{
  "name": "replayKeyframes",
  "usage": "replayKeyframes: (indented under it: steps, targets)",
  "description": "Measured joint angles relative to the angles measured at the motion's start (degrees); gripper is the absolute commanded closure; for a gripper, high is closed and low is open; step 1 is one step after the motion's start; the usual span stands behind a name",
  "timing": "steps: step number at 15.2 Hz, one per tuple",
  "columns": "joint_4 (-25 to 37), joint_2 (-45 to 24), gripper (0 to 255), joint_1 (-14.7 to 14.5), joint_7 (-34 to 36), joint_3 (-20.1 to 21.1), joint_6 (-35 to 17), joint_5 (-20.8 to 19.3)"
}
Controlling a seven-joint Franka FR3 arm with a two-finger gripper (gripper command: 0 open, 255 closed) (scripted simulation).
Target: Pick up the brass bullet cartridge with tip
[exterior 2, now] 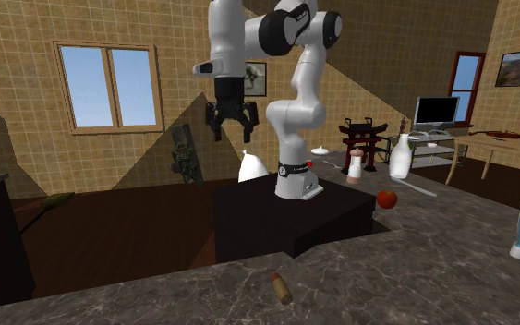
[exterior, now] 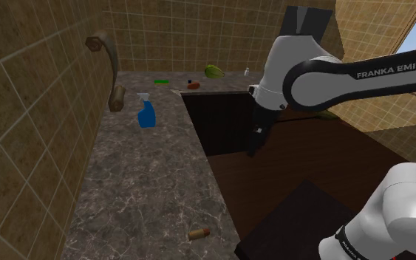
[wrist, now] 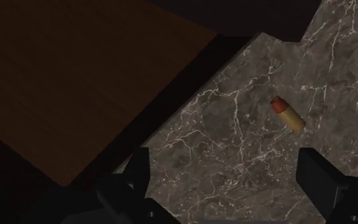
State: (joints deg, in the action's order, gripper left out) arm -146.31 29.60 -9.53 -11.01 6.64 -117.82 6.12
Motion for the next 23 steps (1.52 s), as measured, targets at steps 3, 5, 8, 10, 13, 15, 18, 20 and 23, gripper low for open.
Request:
replayKeyframes:
  steps: [3,5,8,10,13,15,18,20,23]
  targets:
    - [-0.6,-5.4,0,-1.7,-2.2,1.4,-5.8,0.0]
    - [-1.0,-8.8,0,-2.9,-3.3,2.6,-9.5,0.0]
    - [-0.5,-14.7,0,-4.1,-5.2,4.0,-14.7,-0.6]
    - [-0.2,-18.3,0,-5.0,-6.2,5.0,-17.9,-1.2]
    - [0.0,-23.7,0,-6.3,-7.1,6.7,-22.9,-2.7]
    - [0.6,-27.5,0,-6.9,-7.8,7.5,-25.8,-4.2]
    - [2.6,-34.1,0,-8.1,-7.5,8.5,-30.1,-7.7]
    - [3.5,-38.3,0,-9.3,-6.9,8.8,-33.0,-10.5]
    - [5.8,-44.6,0,-11.5,-5.8,8.4,-36.4,-15.2]
